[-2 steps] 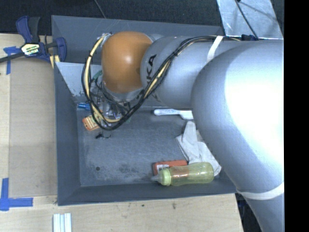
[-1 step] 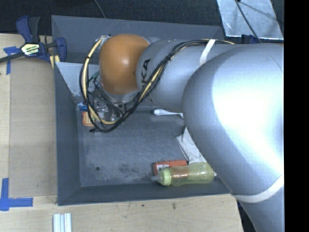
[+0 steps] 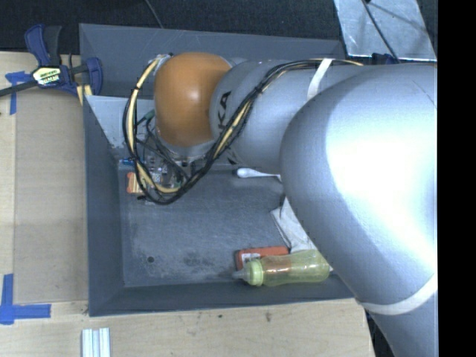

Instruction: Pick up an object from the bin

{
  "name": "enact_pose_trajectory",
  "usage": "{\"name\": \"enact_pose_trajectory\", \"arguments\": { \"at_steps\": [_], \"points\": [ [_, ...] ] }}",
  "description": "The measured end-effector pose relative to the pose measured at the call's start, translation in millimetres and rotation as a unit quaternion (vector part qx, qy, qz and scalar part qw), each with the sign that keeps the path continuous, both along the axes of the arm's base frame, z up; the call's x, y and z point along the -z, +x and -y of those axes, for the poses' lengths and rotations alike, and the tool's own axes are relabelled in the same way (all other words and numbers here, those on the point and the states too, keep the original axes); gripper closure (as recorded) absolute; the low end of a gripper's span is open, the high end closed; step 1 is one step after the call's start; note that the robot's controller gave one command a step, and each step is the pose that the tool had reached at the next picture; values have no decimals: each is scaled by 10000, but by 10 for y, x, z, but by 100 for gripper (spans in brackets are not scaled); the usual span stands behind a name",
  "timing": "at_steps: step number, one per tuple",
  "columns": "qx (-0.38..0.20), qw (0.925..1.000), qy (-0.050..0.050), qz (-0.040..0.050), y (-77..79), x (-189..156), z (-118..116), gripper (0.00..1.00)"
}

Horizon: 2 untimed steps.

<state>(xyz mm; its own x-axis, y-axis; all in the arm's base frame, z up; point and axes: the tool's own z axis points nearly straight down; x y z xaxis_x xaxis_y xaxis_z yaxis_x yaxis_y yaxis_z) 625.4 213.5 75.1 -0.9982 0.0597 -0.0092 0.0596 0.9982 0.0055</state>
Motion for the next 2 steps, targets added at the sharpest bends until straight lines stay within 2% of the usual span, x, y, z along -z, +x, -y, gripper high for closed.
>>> {"name": "enact_pose_trajectory", "arguments": {
  "at_steps": [2],
  "points": [
    [-175,9998,-30,-62,-24,-153,11,100]
  ]
}}
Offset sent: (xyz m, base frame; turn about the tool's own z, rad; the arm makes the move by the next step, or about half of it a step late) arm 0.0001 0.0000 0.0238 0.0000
